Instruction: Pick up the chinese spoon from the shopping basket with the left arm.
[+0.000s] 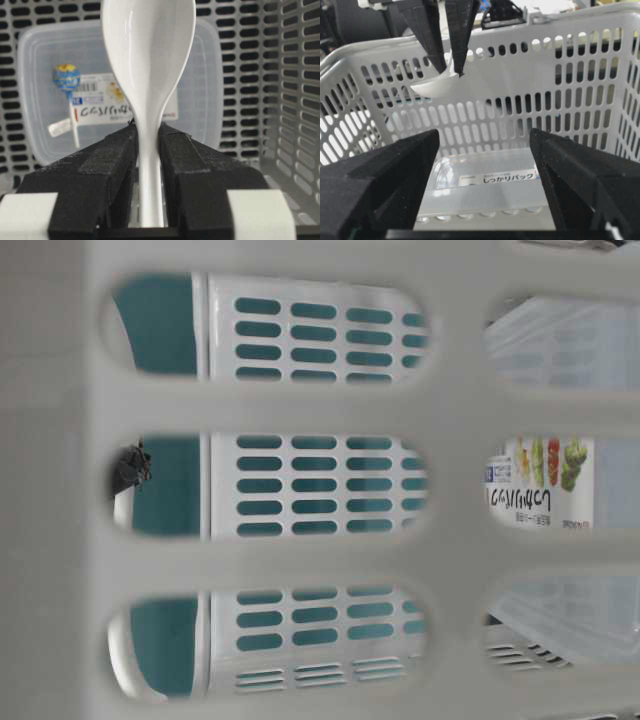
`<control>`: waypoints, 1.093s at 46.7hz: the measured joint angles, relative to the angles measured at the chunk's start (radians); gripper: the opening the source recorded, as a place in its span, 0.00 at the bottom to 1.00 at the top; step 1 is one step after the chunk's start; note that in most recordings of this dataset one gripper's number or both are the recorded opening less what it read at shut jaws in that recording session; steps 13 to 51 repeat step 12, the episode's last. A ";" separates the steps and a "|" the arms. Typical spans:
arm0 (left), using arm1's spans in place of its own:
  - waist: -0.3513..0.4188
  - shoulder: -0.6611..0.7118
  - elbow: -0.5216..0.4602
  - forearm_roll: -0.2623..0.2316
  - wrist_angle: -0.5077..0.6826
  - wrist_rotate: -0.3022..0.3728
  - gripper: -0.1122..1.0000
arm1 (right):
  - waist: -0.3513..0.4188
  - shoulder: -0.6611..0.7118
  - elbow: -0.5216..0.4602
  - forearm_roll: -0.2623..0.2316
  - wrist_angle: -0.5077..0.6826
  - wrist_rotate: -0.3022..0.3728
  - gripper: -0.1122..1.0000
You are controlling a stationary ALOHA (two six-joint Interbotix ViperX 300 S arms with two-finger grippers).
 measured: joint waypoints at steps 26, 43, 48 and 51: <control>0.000 0.002 0.000 0.000 0.000 0.002 0.22 | 0.006 -0.008 0.000 0.000 0.000 0.002 0.74; 0.000 0.002 0.000 0.000 0.000 0.002 0.22 | 0.006 -0.008 0.000 0.000 0.000 0.002 0.74; 0.000 0.002 0.000 0.000 0.000 0.002 0.22 | 0.006 -0.008 0.000 0.000 0.000 0.002 0.74; 0.000 0.002 0.000 0.000 0.000 0.002 0.22 | 0.006 -0.008 0.000 0.000 0.000 0.002 0.74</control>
